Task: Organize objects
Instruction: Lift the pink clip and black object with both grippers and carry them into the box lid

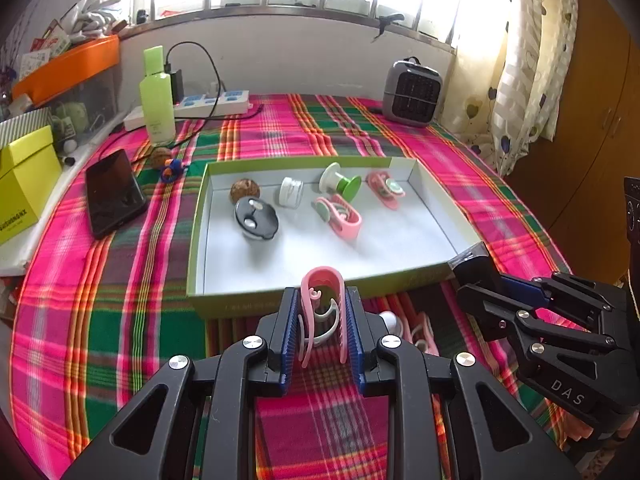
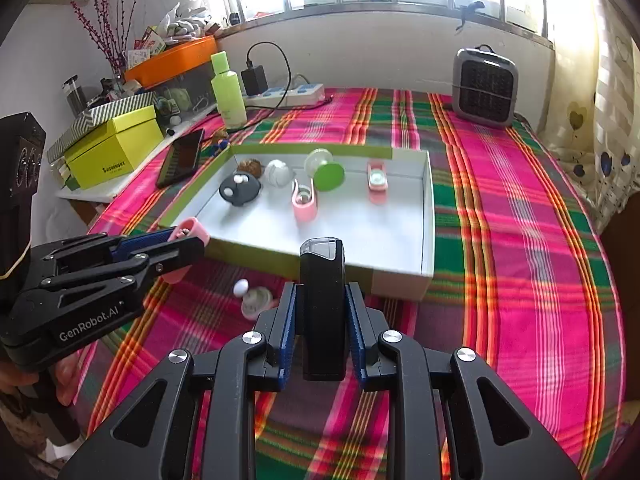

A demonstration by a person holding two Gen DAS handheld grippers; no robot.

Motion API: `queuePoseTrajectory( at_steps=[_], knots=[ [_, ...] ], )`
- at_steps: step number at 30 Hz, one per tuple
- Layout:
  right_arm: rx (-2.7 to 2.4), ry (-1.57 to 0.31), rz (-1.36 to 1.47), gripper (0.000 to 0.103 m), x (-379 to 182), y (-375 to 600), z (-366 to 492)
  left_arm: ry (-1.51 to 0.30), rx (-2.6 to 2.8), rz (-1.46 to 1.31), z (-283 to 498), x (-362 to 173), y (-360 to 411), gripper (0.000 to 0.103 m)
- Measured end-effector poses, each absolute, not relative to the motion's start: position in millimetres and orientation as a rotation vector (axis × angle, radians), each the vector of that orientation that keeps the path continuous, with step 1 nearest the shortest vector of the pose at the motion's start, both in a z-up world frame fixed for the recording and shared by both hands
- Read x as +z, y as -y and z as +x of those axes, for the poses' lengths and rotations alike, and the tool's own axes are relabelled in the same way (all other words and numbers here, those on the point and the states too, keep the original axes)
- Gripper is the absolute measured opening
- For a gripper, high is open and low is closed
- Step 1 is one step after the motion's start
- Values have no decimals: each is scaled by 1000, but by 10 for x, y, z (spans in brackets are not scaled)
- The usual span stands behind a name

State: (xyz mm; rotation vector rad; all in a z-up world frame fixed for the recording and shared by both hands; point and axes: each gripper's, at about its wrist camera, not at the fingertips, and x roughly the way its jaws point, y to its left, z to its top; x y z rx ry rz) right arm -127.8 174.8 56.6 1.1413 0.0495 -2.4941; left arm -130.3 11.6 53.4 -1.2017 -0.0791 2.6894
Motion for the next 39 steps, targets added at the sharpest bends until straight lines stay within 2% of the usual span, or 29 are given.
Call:
queuePoseTrajectory(
  at_steps=[23, 39],
  knots=[
    [-2494, 4, 1204, 25, 520, -1750, -2023, 100, 2669, -1244, -2042, 489, -134, 21],
    [-2466, 3, 1253, 25, 423, -1725, -2275, 96, 2658, -1279, -2259, 383, -149, 21]
  ],
)
